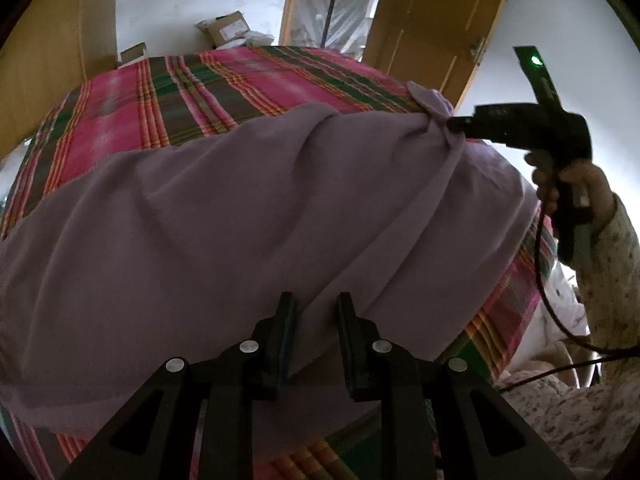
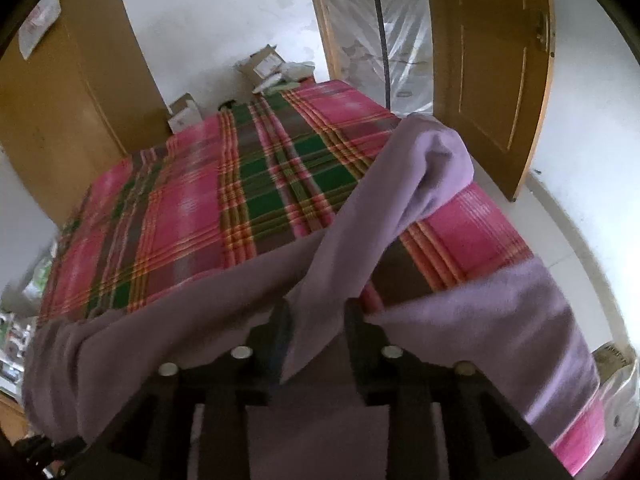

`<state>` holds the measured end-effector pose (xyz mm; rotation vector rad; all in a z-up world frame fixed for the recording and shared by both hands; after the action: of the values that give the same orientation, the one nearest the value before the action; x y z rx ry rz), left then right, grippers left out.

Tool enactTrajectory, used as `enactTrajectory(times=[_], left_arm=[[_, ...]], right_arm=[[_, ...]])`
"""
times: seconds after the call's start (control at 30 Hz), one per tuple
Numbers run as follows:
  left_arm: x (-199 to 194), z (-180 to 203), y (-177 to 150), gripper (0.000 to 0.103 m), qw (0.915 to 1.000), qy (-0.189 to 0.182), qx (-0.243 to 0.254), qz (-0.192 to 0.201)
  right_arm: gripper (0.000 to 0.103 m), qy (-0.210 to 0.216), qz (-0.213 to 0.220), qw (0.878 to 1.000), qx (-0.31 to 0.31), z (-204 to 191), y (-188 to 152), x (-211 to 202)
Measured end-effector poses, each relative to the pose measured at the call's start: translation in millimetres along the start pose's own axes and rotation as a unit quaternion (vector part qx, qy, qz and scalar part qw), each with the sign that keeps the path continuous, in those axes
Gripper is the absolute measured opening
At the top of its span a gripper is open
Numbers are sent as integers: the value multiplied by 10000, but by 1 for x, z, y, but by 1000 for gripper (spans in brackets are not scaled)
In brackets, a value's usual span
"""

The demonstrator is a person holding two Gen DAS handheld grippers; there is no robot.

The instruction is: Fold clothes

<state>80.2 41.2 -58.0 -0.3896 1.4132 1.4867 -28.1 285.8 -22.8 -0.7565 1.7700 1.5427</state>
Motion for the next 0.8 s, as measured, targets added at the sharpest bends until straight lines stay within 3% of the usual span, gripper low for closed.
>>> enactTrajectory(times=[0.2,0.37,0.4,0.43,0.47,0.6,0.8], left_arm=[[4,4,3,21,9998,-62,165,-109],[6,8,4,21,9993,-114,309,-201],[7,10,3,21,9990,-125,354,-223],[7,12,2,21,9988,-136,399,-244],[7,13,1,21,9986,-147,444,-266],[7,20,-3,21,9972,-190,625,-352],[5,9,2,21,9975,143,653,-222]], right_arm=[[29,-169,-231,9996,41,7,15,22],[29,7,-282,9994,174,10,10,26],[25,31,-280,9995,165,10,10,25],[11,44,-272,9995,154,10,9,24],[5,41,-256,9996,140,11,9,23],[3,-8,-114,9998,187,16,2,14],[3,-11,45,9989,465,29,-13,-1]])
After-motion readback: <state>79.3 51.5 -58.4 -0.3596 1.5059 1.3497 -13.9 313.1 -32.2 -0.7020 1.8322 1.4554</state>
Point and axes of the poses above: each gripper's, at about its wrist camera, not at the fingertips, and x roughly the way its jaws point, z to its right, y to its top, the point moved 8 cm from there along x, roughly the way its jaws point, and after that the axes turned 8 degrees about -x, right-handed, at the moved point
